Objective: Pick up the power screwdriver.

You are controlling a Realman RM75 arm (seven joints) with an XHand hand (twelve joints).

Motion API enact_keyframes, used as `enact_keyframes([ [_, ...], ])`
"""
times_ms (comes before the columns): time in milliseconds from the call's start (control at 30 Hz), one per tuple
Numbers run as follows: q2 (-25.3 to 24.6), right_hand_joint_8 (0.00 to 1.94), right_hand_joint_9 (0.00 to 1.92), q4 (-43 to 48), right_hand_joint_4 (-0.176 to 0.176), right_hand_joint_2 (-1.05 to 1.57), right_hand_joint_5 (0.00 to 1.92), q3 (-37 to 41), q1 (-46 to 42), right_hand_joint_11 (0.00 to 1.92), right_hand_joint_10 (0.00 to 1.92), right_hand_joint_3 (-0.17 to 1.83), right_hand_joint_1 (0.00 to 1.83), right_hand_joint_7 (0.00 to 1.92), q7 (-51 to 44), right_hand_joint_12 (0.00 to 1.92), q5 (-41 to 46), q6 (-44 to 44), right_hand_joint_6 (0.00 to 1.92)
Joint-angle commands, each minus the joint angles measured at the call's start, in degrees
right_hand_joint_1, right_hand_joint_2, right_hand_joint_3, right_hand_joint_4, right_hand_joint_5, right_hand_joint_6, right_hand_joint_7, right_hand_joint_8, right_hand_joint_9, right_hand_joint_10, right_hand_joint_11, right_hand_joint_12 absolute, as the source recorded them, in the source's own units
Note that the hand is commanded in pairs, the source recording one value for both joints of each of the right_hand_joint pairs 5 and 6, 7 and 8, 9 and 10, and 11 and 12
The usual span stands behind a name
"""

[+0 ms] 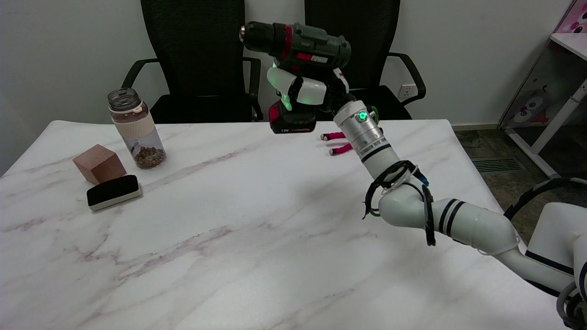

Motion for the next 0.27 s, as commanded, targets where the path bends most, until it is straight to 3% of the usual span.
enact_keyframes([
  [33,0.0,1.62,1.92,-2.2,0.025,0.90,1.62,0.2,4.6,1.92,1.92,0.97,0.86,1.62,-0.5,1.92,-1.5,-0.5,1.62],
  [267,0.0,1.62,1.92,-2.7,0.024,0.89,1.62,-0.1,4.5,1.92,1.92,0.97,0.86,1.62,-0.5,1.92,-1.0,-0.5,1.62],
])
